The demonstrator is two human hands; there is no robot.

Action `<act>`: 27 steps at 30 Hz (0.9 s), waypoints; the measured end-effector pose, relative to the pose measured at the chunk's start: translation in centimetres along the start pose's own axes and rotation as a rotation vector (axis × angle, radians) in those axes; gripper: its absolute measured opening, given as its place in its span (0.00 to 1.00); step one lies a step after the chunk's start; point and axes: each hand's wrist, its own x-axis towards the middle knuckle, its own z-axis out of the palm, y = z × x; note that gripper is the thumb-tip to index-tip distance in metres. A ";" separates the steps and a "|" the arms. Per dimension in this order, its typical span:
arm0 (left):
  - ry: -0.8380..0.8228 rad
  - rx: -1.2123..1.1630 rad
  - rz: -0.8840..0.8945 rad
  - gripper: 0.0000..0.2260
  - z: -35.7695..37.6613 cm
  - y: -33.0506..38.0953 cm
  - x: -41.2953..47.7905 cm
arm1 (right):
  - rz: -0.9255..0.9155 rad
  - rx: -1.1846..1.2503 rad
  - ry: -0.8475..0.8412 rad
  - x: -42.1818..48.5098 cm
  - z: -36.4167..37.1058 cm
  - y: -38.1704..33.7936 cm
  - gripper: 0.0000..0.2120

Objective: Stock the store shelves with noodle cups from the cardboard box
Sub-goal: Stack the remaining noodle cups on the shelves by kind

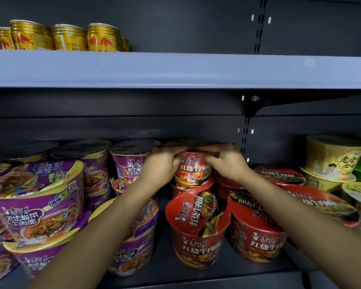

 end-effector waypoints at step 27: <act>-0.028 0.043 -0.007 0.16 1.1 -1.0 0.6 | -0.010 0.054 -0.115 0.3 -1.0 0.0 0.15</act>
